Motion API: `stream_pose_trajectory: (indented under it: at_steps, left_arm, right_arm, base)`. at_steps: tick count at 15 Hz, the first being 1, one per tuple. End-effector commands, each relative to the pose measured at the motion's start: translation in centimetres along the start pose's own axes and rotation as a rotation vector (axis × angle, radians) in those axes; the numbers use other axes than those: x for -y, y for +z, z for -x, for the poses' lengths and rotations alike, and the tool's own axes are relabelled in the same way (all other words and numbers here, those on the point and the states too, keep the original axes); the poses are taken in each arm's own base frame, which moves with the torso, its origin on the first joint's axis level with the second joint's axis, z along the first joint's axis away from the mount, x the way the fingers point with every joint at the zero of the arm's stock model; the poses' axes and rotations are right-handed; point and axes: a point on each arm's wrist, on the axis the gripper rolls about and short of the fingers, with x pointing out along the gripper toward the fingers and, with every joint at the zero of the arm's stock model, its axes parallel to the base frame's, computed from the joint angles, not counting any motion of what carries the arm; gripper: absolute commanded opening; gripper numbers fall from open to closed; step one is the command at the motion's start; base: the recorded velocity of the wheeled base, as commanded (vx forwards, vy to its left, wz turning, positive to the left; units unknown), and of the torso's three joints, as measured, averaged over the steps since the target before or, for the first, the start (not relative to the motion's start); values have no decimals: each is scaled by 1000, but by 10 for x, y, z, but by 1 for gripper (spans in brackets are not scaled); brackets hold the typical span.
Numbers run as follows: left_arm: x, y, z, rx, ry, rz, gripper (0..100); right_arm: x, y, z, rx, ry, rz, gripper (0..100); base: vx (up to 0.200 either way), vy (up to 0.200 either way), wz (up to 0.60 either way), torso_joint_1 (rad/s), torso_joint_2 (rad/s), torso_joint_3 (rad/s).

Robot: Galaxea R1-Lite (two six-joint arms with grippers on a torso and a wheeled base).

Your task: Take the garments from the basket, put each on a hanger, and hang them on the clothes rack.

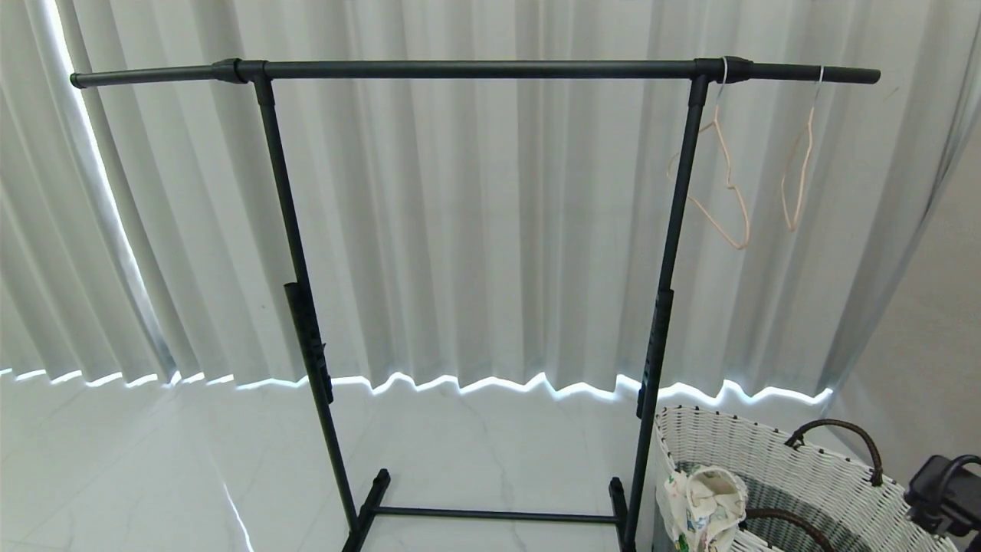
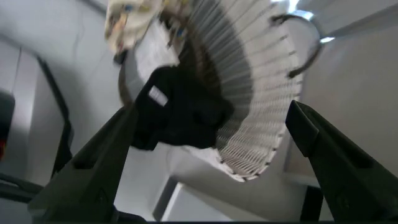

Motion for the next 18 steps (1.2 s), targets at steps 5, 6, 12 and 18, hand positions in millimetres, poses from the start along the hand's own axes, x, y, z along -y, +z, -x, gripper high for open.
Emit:
stream_pose_trajectory:
  at_steps: [5,6,12,18]
  left_arm:
    - [0,0,0,0,0,0,100]
    - [0,0,0,0,0,0,100]
    - [0,0,0,0,0,0,100]
    - [0,0,0,0,0,0,100]
  right_arm:
    - [1,-26,-69,-313,93,-52,100]
    - [4,-24,-74,-326,86,-51,100]
    - [33,0,-115,-291,-50,-56,100]
    - [32,-2,-118,-287,-99,-35,100]
  base:
    - [0,0,0,0,0,0]
    - [0,0,0,0,0,0]
    - [0,0,0,0,0,0]
    - [0,0,0,0,0,0]
